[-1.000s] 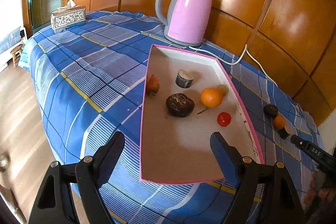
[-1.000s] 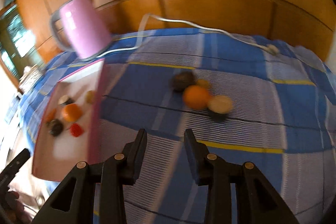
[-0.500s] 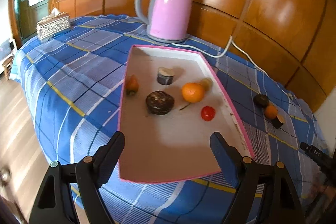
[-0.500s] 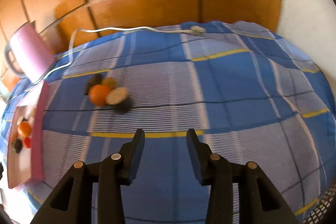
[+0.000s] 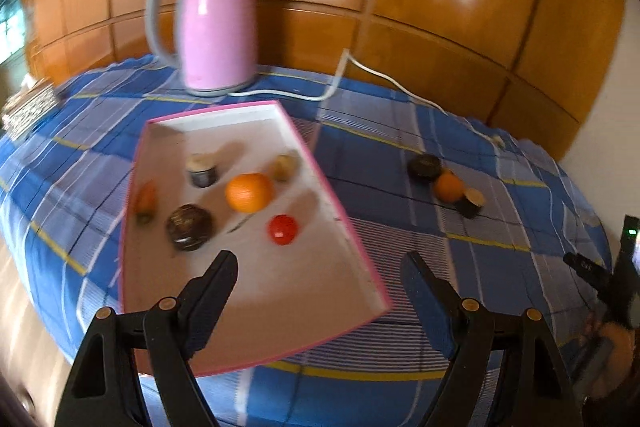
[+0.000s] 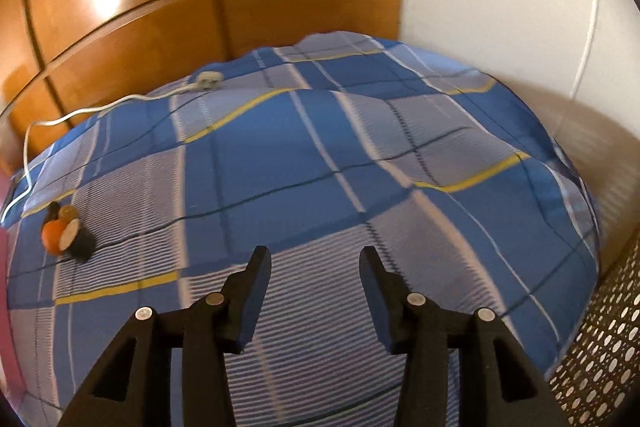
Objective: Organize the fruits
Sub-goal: 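Move the left gripper to the dark lumpy fruit and grasp it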
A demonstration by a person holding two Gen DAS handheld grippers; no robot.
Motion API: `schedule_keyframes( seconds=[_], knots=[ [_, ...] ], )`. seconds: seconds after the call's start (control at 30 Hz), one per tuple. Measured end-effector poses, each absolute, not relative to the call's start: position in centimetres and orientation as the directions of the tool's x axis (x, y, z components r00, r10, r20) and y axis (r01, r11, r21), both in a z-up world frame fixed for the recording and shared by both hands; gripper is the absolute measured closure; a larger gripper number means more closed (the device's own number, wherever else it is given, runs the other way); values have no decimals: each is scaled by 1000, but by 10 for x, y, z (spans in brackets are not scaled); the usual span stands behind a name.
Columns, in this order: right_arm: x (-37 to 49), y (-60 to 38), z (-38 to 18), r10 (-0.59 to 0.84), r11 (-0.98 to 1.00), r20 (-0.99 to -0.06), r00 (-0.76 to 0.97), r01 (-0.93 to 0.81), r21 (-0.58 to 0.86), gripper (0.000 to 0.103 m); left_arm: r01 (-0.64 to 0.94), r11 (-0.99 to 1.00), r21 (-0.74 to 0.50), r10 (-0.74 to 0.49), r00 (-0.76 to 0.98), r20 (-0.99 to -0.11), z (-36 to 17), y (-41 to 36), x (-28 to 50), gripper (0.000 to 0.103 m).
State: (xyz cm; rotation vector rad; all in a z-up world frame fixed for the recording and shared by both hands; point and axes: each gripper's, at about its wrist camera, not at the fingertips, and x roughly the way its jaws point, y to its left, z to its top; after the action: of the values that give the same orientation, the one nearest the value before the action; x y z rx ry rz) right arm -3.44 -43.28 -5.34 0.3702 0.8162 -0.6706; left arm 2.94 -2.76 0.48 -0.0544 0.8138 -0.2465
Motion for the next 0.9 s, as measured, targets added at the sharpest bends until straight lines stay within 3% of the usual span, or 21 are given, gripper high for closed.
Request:
schedule_keyframes(
  seconds=[0.43,0.9],
  knots=[
    [-37,-434,-59,-411,739,-763,499,672,42,57,322,927,-194,-351,556,-753,5,-84,65,25],
    [-35,-434,-58,-397,751,-760,514,658,53,56,379,905,-194,-376,498,-782,-3,-138,119,31]
  ],
)
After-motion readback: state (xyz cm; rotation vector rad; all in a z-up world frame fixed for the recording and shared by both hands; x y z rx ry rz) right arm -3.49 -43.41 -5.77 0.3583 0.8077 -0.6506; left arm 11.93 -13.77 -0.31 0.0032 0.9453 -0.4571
